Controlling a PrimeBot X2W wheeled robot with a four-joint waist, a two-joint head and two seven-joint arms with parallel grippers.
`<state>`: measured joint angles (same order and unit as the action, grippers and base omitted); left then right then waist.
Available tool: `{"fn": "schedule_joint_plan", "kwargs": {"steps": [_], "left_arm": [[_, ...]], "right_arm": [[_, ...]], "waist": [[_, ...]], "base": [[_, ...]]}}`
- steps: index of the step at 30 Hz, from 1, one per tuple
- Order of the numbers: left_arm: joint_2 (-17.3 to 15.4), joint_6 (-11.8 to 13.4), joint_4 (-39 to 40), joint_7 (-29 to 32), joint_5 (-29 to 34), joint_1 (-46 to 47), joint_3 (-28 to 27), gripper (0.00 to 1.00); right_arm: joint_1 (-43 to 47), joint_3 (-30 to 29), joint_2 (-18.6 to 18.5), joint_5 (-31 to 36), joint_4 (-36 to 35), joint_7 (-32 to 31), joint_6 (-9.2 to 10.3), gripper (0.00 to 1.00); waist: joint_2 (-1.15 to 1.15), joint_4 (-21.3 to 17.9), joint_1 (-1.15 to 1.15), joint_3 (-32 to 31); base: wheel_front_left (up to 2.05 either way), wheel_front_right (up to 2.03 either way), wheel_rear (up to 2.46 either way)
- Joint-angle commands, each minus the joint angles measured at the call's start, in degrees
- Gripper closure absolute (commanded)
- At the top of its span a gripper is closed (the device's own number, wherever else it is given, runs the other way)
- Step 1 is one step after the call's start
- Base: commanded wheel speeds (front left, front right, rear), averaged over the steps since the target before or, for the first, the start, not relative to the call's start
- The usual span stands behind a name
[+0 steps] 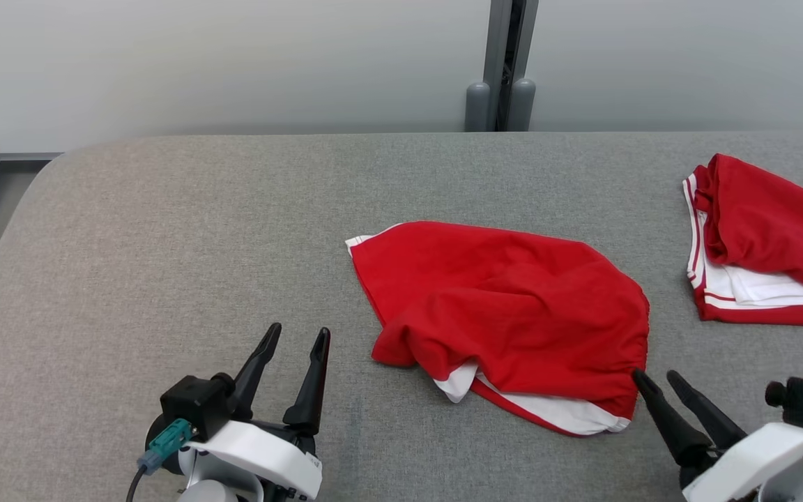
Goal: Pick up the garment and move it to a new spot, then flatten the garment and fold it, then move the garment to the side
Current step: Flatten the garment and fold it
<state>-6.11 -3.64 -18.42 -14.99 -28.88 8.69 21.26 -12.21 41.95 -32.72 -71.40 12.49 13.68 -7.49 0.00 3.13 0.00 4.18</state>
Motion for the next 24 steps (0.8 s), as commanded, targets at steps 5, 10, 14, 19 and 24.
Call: {"fn": "schedule_joint_plan", "kwargs": {"steps": [5,10,14,19,24], "left_arm": [[0.0,0.3,0.9,-0.2,-0.3,-0.5,-0.9,0.0],[0.1,0.2,1.1,-0.2,-0.1,-0.4,-1.0,0.0],[0.2,0.0,0.8,-0.2,0.0,0.2,-0.7,0.0],[0.3,-0.2,0.5,-0.2,-0.1,0.7,-0.8,0.0],[0.4,-0.3,0.3,-0.2,-0.1,0.8,-0.9,0.0]], "right_arm": [[3.4,-2.8,0.6,4.9,2.9,1.1,-0.02,0.0],[3.7,-3.3,3.1,8.5,5.2,-1.1,-0.02,0.0],[2.8,-3.3,5.6,10.8,7.3,-3.4,-0.02,0.0],[1.2,-4.2,8.0,14.7,12.7,-4.5,-0.02,0.0],[-0.6,-4.9,10.2,17.7,17.2,-5.3,-0.02,0.21]], "waist": [[0.0,0.1,0.0,0.0],[0.0,0.0,0.0,0.1],[0.0,0.5,0.0,0.4],[0.0,1.5,0.0,0.5],[0.0,2.3,0.0,0.5]], "base": [[0.0,0.0,0.0],[0.0,0.0,0.0],[0.0,0.0,0.0],[0.0,0.0,0.0],[0.0,0.0,0.0]]}}
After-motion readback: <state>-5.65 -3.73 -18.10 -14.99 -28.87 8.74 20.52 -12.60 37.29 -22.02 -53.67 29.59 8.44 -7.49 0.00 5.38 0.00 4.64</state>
